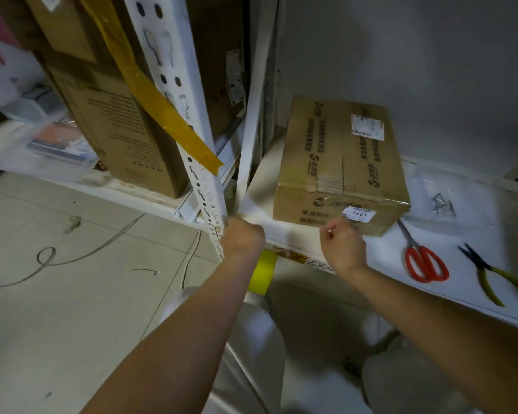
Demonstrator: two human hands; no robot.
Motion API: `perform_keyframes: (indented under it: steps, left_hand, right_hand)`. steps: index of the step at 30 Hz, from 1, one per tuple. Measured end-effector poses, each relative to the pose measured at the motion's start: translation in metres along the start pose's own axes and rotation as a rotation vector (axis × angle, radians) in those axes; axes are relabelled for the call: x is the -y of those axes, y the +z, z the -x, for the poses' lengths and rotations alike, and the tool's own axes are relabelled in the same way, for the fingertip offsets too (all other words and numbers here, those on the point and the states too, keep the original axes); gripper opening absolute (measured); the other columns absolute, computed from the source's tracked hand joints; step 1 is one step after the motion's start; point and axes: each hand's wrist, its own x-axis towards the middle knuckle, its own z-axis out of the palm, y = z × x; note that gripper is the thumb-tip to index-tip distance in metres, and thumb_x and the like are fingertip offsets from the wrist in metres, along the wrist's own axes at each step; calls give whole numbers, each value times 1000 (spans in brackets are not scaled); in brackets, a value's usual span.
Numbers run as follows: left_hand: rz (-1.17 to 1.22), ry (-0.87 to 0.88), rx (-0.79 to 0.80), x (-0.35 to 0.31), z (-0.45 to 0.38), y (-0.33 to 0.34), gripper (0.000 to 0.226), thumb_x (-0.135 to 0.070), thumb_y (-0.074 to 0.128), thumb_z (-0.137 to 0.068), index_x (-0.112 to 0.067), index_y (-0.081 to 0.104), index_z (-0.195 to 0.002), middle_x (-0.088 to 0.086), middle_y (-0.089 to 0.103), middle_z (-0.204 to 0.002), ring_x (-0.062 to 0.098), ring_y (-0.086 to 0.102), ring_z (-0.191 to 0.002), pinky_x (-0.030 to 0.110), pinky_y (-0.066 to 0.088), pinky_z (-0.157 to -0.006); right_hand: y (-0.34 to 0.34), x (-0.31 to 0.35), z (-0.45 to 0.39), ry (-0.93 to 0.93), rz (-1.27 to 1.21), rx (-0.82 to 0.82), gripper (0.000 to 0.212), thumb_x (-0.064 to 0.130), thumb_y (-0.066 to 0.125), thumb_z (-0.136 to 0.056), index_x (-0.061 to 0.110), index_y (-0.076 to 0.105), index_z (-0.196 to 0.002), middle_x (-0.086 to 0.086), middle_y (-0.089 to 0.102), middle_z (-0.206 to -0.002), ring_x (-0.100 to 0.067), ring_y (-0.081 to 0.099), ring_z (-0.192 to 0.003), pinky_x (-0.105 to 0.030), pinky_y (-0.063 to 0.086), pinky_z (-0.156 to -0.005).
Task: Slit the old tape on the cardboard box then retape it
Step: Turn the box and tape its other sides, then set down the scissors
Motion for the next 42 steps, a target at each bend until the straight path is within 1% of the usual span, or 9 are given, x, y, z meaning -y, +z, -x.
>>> perform_keyframes:
  steps: [9,14,19,21,25,29,35,38,42]
  left_hand:
    - [46,297,158,-91,13,20,52,-42,30,-100,-26,20,-149,13,36,-147,37,39,-132,51,36,-107]
    - [54,230,302,-99,11,29,46,-45,22,-100,-35,28,-145,11,40,-143,34,40,-128,54,32,-108]
    - [302,84,274,-98,19,25,45,-45,26,-100,-39,29,-145,6,35,-148,33,36,-133,53,30,-111]
    - [465,1,311,-99,28,25,46,-45,29,-101,-35,31,-146,5,36,-149,32,35,-135,52,31,-111]
    - [771,-171,486,-83,54,30,55,-54,37,-97,-23,40,-143,7,47,-142,31,43,-131,51,37,-108]
    - [971,-323,600,-64,62,39,46,-58,40,-94,-25,52,-125,13,51,-119,34,48,-123,49,45,-97]
    - [909,-387,657,-55,64,34,49,-59,47,-90,-27,54,-126,19,43,-129,35,51,-110,49,51,-85]
    - [767,-348,645,-72,68,21,46,-58,46,-90,-28,55,-124,18,45,-128,39,50,-110,53,50,-84]
    - [516,-262,449,-99,76,-1,59,-53,38,-94,-19,40,-142,13,36,-147,33,29,-138,50,21,-114]
  right_hand:
    - [-81,-43,-38,494,-407,-212,40,13,61,-86,1,46,-121,-17,55,-115,-35,58,-107,-30,44,-74]
    - [-76,-66,-69,355,-520,32,43,26,63,-68,25,59,-111,-2,70,-101,-24,67,-89,-44,58,-79]
    - [-119,-24,-47,197,-540,-151,45,15,48,-83,47,54,-114,8,65,-102,-15,62,-92,-34,56,-74]
    - [-139,1,-44,47,-416,-258,41,28,50,-86,54,50,-118,16,63,-109,-18,55,-109,-41,50,-89]
    - [-157,46,-17,-241,-119,-399,53,15,48,-88,42,47,-134,17,52,-134,-19,33,-125,-49,31,-106]
    - [-141,57,8,-453,98,-491,46,21,48,-91,37,49,-135,15,51,-137,-20,36,-121,-64,24,-105]
    - [-111,44,21,-580,303,-529,43,21,56,-88,37,55,-128,14,56,-132,-20,41,-112,-63,24,-104]
    - [-103,42,25,-616,372,-522,44,27,39,-87,35,55,-127,12,57,-131,-20,40,-111,-59,23,-105]
    - [-111,46,23,-691,260,-543,44,27,35,-89,24,58,-126,1,59,-129,-24,45,-110,-49,34,-99]
